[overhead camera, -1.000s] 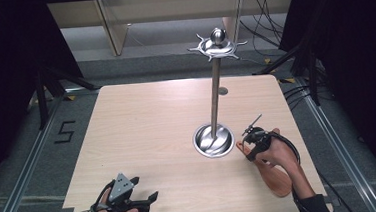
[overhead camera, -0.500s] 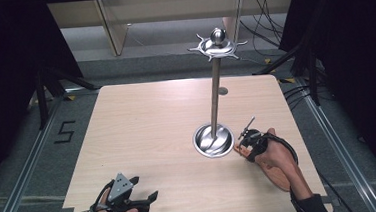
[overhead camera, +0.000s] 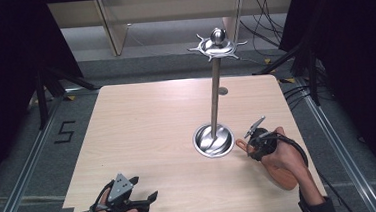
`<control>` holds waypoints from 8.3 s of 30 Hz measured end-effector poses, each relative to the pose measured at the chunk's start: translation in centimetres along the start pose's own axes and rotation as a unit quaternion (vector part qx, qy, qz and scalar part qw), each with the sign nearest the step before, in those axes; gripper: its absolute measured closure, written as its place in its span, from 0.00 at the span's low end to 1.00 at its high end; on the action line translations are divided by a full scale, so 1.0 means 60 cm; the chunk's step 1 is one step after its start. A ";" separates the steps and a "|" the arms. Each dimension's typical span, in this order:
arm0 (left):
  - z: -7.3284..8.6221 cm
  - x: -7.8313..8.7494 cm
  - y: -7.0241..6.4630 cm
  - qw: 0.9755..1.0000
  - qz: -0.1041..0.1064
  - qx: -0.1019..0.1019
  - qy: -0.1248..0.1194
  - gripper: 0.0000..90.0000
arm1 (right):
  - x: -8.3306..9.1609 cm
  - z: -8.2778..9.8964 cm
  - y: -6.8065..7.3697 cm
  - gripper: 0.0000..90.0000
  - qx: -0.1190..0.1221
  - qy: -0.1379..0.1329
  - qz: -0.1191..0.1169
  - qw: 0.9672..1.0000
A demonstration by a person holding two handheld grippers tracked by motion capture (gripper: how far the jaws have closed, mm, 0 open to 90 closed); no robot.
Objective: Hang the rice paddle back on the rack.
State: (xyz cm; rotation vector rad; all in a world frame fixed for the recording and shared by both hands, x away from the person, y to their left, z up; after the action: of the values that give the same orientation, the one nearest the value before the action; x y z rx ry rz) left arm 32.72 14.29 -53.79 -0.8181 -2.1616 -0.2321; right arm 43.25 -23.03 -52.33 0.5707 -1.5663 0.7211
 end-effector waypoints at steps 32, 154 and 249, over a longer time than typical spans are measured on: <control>0.001 0.000 -0.001 1.000 0.003 0.003 -0.001 0.18 | 0.091 0.017 -0.032 0.74 -0.024 -0.133 0.008 0.991; 0.002 -0.002 0.002 1.000 -0.001 -0.005 0.003 0.18 | 0.455 -0.085 -0.010 0.74 0.023 -0.360 0.024 0.932; 0.002 -0.003 0.001 1.000 0.001 0.003 0.005 0.18 | 0.253 -0.005 -0.002 0.42 -0.030 -0.363 -0.049 0.930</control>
State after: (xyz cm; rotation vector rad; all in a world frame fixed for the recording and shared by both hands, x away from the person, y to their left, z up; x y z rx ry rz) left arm 32.75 14.32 -54.01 -0.8147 -2.1503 -0.2286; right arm 41.70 -22.15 -37.23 0.9297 -2.2103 0.3900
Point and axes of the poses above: each handheld gripper's, and its own axes: x roughly backward along the jaws, z roughly out of its underside, y roughly to its left, the point moved 8 cm from there along -x, roughly forward along the jaws, and after that the axes turned 15 degrees about y, right-handed, at the moved point
